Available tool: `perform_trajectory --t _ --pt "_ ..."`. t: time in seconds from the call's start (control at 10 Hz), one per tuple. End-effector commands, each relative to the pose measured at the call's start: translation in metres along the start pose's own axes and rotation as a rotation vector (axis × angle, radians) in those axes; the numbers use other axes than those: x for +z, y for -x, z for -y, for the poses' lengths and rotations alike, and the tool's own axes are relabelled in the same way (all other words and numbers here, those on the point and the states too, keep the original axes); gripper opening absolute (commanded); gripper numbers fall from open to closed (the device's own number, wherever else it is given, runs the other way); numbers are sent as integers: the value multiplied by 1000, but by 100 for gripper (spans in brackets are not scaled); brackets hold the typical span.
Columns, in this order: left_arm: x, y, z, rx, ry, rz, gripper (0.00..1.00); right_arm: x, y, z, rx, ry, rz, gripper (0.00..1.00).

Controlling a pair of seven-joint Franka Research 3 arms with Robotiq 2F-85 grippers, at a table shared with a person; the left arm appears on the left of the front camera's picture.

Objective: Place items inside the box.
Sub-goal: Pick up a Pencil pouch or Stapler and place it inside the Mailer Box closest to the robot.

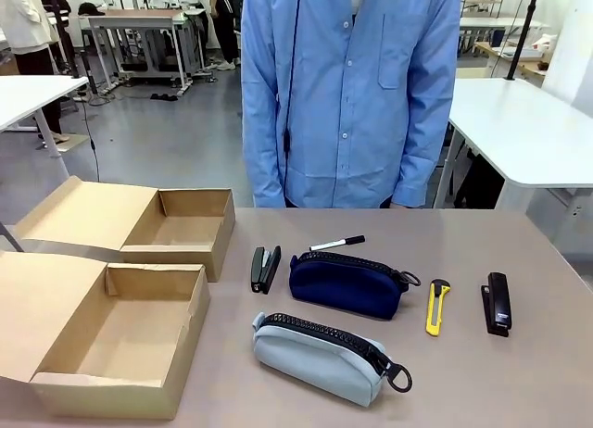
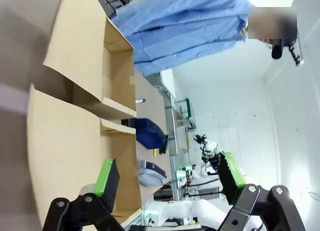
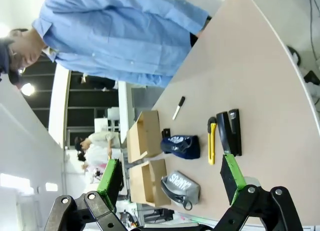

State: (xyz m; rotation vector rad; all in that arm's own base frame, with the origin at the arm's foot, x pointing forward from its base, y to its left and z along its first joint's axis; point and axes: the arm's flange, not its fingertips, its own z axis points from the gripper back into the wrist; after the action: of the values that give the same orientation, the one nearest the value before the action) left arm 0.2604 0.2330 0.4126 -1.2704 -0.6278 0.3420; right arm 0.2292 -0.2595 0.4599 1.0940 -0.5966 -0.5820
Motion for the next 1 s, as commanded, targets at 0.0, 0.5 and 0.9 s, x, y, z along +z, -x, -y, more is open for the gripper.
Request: perform_trajectory --t 0.0,0.5,0.9 --pt "5 3 11 -42 1 -5 100 4 -2 -2 33 -22 -9 100" --pt "5 3 11 -42 1 -5 100 -123 67 -98 869 55 -402 100" --pt "5 3 11 -42 1 -5 100 -76 53 -90 734 57 -410 100"
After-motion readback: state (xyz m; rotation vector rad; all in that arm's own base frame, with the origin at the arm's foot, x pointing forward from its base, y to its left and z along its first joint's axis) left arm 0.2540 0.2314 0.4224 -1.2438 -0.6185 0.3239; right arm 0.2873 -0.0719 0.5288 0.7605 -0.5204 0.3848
